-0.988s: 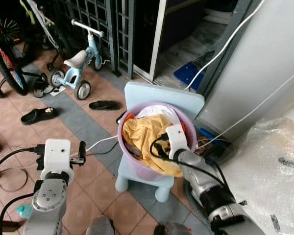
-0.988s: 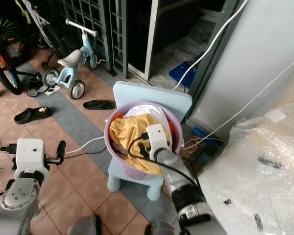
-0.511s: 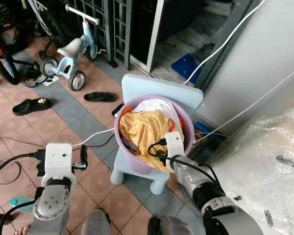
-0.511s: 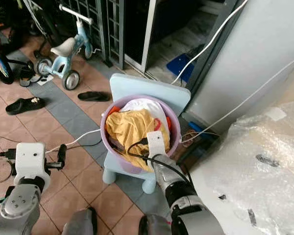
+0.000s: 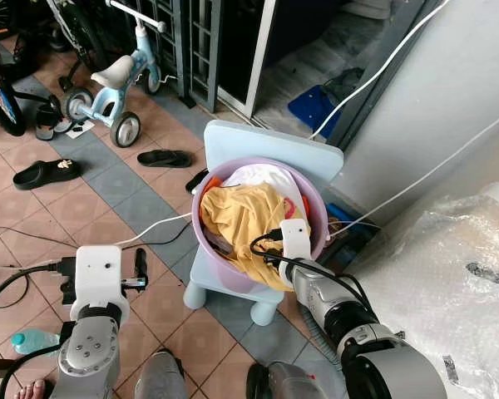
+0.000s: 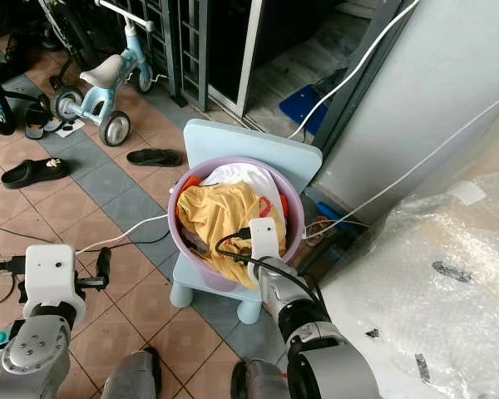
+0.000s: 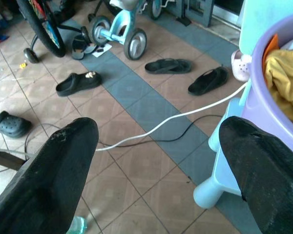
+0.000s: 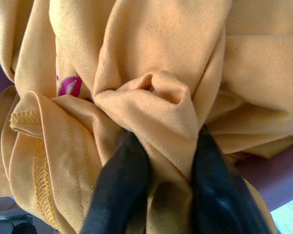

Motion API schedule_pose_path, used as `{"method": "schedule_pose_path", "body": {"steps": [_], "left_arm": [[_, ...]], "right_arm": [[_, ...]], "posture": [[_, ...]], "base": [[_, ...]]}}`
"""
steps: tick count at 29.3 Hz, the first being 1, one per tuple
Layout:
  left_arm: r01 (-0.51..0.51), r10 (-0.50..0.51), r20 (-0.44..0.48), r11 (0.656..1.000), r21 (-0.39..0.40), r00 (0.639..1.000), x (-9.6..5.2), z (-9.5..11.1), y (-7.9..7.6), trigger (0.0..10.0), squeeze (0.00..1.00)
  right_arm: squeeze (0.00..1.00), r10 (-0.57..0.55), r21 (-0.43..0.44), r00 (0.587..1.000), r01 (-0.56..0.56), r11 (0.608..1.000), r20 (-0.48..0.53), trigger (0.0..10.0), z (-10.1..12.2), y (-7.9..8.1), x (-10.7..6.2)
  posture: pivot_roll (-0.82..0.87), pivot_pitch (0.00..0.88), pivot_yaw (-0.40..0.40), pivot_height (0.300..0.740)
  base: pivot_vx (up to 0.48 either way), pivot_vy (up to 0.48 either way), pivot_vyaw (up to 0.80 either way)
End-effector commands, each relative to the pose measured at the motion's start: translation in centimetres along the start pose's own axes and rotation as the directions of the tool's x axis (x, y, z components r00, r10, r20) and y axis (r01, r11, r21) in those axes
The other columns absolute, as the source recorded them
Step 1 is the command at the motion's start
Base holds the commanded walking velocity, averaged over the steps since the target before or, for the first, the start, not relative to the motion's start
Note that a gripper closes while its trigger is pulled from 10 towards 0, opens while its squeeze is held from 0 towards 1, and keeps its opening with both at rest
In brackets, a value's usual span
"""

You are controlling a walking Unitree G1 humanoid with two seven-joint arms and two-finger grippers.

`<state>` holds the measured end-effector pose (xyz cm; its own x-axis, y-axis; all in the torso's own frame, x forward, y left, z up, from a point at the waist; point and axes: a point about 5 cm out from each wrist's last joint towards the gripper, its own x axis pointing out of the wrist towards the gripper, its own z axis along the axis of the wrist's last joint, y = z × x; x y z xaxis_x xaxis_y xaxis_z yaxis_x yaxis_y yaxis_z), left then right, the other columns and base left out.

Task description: Clothes washing

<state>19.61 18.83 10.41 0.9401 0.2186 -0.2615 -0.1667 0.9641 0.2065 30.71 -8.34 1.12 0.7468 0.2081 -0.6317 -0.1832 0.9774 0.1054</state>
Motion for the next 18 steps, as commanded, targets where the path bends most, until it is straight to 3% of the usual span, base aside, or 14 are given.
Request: {"method": "schedule_pose_path", "body": {"steps": [1,6,14,18], "left_arm": [[0.005,-0.005,0.005,1.000,0.004,1.000,0.0,0.1,-0.3,10.0,0.00],[0.065,-0.065,0.014,0.997,-0.030,0.998,1.1,0.4,-1.0,10.0,0.00],[0.057,-0.057,0.077,0.998,-0.007,0.995,3.0,1.4,-1.8,10.0,0.00],[0.052,-0.050,0.110,0.999,-0.013,0.993,4.1,1.9,-1.8,10.0,0.00]], "right_arm": [[0.00,-0.011,0.012,1.000,0.012,1.000,-0.010,0.0,-0.3,-0.5,0.0],[0.00,-0.039,0.054,0.996,0.034,0.998,0.082,0.0,1.8,-1.0,0.0],[0.00,-0.043,0.113,0.982,0.023,0.993,0.183,0.0,3.6,-2.3,-0.4],[0.00,-0.035,0.124,0.946,-0.005,0.992,0.322,0.0,5.4,-2.9,-1.3]], "posture": [[0.12,0.159,-0.154,0.740],[0.09,0.114,-0.137,0.740],[0.08,0.024,-0.126,0.740],[0.05,0.000,-0.108,0.740]], "base": [[0.000,0.000,0.00],[0.000,0.000,0.00],[0.000,0.000,0.00],[0.000,0.000,0.00]]}}
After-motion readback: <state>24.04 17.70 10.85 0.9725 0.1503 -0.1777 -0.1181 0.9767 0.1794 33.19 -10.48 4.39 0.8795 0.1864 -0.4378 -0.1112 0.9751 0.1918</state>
